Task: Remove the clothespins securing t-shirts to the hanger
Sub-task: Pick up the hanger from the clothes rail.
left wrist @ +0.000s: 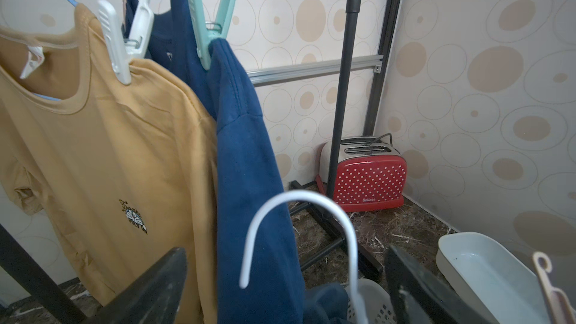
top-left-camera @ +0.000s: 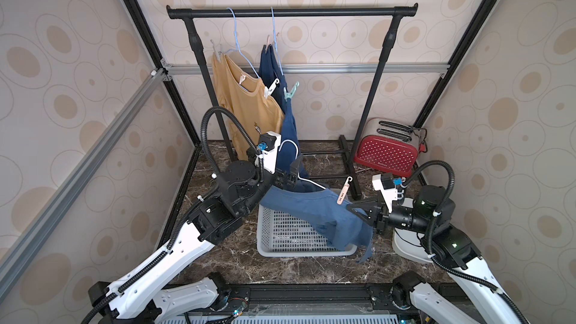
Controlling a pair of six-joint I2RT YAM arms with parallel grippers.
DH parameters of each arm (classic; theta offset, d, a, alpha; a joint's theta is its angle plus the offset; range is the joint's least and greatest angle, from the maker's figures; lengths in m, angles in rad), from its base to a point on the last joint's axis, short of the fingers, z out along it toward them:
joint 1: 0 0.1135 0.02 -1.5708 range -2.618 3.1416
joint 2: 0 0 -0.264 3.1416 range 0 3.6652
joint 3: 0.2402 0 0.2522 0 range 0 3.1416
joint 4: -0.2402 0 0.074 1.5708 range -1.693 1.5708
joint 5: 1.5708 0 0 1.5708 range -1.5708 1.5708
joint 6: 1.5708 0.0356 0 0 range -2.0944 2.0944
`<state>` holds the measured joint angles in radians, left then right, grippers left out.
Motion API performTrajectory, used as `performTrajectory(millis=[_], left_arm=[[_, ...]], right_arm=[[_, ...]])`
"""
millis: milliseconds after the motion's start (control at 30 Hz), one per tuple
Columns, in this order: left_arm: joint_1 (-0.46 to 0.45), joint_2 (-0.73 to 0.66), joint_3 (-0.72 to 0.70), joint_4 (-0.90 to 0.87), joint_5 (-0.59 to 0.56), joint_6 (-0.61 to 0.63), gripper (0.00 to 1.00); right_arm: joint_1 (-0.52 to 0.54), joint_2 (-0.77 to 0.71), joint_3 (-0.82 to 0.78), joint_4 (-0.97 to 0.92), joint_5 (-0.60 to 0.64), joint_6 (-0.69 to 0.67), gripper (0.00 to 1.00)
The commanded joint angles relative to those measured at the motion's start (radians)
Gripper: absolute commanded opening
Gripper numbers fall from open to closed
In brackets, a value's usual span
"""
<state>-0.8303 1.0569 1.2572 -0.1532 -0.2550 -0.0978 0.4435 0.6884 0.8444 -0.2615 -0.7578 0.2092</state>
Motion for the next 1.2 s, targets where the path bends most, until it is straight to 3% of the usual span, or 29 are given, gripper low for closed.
performTrajectory(millis=[0, 167, 333, 533, 800, 1033, 1167], left_arm=[[-0.009, 0.022, 0.089, -0.085, -0.031, -0.045, 0.99], [-0.01, 0.036, 0.1, -0.128, -0.088, -0.082, 0.99], [-0.007, 0.061, 0.116, -0.18, -0.151, -0.116, 0.99], [0.047, 0.105, 0.136, -0.196, -0.045, -0.158, 0.99], [0.076, 0.159, 0.146, -0.159, 0.053, -0.177, 0.79], [0.086, 0.162, 0.142, -0.144, 0.072, -0.189, 0.46], [0.087, 0.155, 0.136, -0.14, 0.069, -0.192, 0.44]], right_arm=[[0.044, 0.013, -0.024, 0.134, 0.152, -0.049, 0.0], [0.087, 0.022, -0.05, 0.198, 0.252, -0.06, 0.0], [0.095, 0.023, -0.069, 0.236, 0.232, -0.068, 0.0], [0.099, 0.023, -0.078, 0.246, 0.192, -0.065, 0.0], [0.102, 0.029, -0.07, 0.227, 0.177, -0.069, 0.0], [0.103, 0.031, -0.078, 0.216, 0.185, -0.082, 0.0], [0.102, 0.035, -0.081, 0.214, 0.189, -0.088, 0.0]])
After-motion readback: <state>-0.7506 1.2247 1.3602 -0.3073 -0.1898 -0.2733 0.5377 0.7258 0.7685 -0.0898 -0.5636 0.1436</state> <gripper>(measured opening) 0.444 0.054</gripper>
